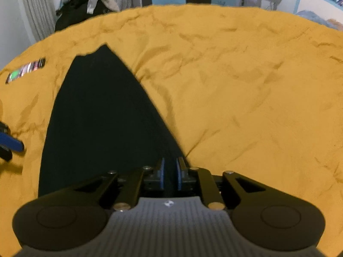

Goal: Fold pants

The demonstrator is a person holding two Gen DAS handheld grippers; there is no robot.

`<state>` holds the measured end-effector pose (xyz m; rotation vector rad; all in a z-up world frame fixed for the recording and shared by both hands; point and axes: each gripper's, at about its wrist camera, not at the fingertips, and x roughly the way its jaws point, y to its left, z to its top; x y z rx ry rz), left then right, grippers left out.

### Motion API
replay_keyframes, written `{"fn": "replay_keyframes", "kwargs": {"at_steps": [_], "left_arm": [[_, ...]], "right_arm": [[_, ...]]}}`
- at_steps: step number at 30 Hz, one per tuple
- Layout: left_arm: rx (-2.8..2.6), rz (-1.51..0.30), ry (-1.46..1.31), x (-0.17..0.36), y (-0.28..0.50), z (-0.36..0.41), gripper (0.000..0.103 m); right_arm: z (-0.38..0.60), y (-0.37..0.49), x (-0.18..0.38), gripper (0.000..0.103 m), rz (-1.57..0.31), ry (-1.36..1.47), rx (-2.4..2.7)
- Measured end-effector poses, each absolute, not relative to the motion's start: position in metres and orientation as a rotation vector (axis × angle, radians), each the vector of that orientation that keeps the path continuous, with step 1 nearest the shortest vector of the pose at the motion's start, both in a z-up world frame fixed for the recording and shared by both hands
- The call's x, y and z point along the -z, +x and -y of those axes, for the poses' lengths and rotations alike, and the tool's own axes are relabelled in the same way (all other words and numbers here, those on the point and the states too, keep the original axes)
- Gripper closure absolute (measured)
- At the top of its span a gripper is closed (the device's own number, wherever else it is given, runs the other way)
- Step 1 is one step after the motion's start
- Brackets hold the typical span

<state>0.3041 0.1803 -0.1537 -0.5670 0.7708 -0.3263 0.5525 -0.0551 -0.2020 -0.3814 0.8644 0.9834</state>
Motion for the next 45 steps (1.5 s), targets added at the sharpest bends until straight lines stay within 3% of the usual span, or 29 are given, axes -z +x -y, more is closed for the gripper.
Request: {"fn": "replay_keyframes", "kwargs": {"at_steps": [3, 15, 20, 22, 23, 25, 34, 38, 45], "left_arm": [[0.326, -0.773, -0.574, 0.153, 0.305, -0.181, 0.068], [0.320, -0.781, -0.572, 0.156, 0.305, -0.181, 0.068], [0.299, -0.770, -0.575, 0.152, 0.304, -0.182, 0.068], [0.267, -0.737, -0.583, 0.144, 0.302, -0.189, 0.068], [0.254, -0.720, -0.593, 0.140, 0.301, -0.194, 0.066], [0.228, -0.701, -0.608, 0.131, 0.303, -0.205, 0.049], [-0.002, -0.723, -0.712, 0.121, 0.344, -0.255, 0.048], [-0.098, -0.694, -0.744, 0.140, 0.355, -0.270, 0.048], [-0.185, -0.698, -0.886, 0.157, 0.351, -0.300, 0.048]], "right_arm": [[0.053, 0.552, 0.209, 0.103, -0.875, -0.407, -0.971], [0.056, 0.562, 0.196, 0.103, -0.812, -0.377, -0.921], [0.045, 0.564, 0.206, 0.103, -0.816, -0.513, -0.746], [0.064, 0.567, 0.187, 0.103, -0.791, -0.387, -0.694], [0.078, 0.566, 0.175, 0.101, -0.778, -0.324, -0.661], [0.101, 0.557, 0.161, 0.099, -0.796, -0.261, -0.625], [0.159, 0.499, 0.196, 0.086, -1.068, -0.205, -0.524], [0.147, 0.523, 0.209, 0.088, -0.959, -0.187, -0.457], [0.158, 0.498, 0.155, 0.082, -0.799, -0.027, -0.352]]}}
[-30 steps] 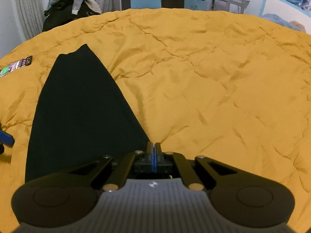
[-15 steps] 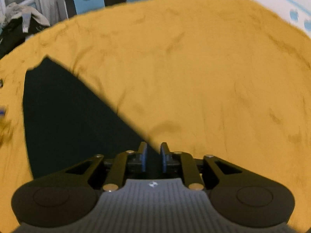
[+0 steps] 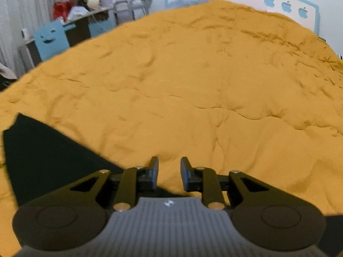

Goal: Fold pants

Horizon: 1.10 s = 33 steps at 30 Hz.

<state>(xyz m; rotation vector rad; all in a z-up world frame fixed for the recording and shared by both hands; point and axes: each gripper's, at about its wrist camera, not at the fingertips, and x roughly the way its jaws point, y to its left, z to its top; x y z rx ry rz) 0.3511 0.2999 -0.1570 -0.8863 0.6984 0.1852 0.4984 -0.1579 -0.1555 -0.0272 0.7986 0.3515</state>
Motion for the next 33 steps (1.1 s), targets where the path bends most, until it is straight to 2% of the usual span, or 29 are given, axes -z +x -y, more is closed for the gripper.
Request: {"fn": "replay_keyframes", "kwargs": {"at_steps": [4, 10, 16, 21, 25, 30, 33], "left_arm": [[-0.178, -0.690, -0.886, 0.158, 0.359, -0.298, 0.042], [-0.173, -0.691, -0.944, 0.173, 0.380, -0.309, 0.042], [-0.142, -0.640, -1.084, 0.195, 0.395, -0.328, 0.042], [-0.132, -0.586, -1.152, 0.207, 0.401, -0.334, 0.043], [-0.133, -0.551, -1.211, 0.220, 0.409, -0.337, 0.057], [-0.151, -0.520, -1.275, 0.230, 0.411, -0.342, 0.079], [-0.148, -0.500, -1.322, 0.235, 0.409, -0.345, 0.082]], "right_arm": [[0.153, 0.442, 0.149, 0.077, -0.806, 0.007, -0.433], [0.087, 0.389, 0.160, 0.075, -0.809, 0.034, -0.560], [0.008, 0.376, 0.174, 0.073, -0.766, -0.075, -0.587], [-0.016, 0.379, 0.195, 0.073, -0.756, -0.133, -0.575], [-0.020, 0.374, 0.223, 0.070, -0.783, -0.139, -0.551], [-0.012, 0.366, 0.219, 0.071, -0.741, -0.073, -0.547], [0.001, 0.359, 0.209, 0.069, -0.667, -0.014, -0.527]]}}
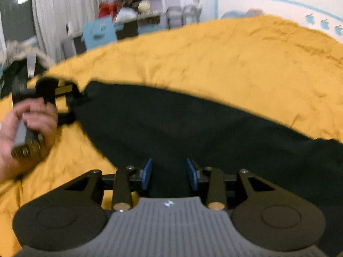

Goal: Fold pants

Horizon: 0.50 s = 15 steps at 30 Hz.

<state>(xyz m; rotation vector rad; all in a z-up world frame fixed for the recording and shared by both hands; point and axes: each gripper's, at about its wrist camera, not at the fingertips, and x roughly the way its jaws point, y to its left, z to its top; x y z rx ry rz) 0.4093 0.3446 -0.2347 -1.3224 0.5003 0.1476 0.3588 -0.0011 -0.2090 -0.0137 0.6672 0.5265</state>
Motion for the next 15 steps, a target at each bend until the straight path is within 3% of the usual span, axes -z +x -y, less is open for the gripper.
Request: {"fn": "replay_keyframes", "kwargs": {"at_steps": [4, 15], "left_arm": [[-0.144, -0.488, -1.316, 0.231, 0.410, -0.344, 0.098], [-0.102, -0.386, -1.195, 0.187, 0.411, -0.328, 0.099]], "right_arm": [[0.009, 0.368, 0.218, 0.065, -0.714, 0.035, -0.469], [0.036, 0.347, 0.206, 0.065, -0.680, 0.135, -0.449]]}}
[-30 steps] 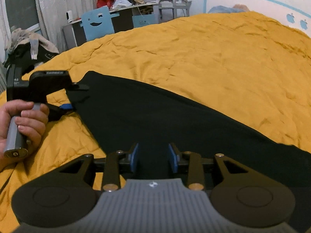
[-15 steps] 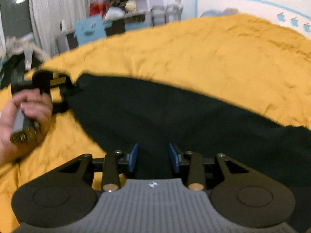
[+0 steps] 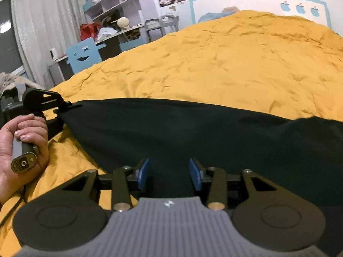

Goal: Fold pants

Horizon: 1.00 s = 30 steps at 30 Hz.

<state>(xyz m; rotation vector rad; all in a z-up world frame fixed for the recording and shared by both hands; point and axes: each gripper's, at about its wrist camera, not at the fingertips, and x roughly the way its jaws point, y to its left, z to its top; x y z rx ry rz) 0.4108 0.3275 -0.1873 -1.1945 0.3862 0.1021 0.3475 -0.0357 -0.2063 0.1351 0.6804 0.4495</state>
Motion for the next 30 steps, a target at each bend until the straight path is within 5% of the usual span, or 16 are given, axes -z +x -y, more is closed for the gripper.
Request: {"fn": "replay_keyframes", "kwargs": {"at_steps": [17, 30], "left_arm": [[0.038, -0.343, -0.567, 0.072, 0.408, -0.189, 0.099], [0.193, -0.440, -0.182, 0.056, 0.398, -0.058, 0.099]], "right_arm": [[0.151, 0.306, 0.188, 0.064, -0.712, 0.276, -0.304], [0.200, 0.284, 0.176, 0.064, -0.688, 0.333, -0.219]]}}
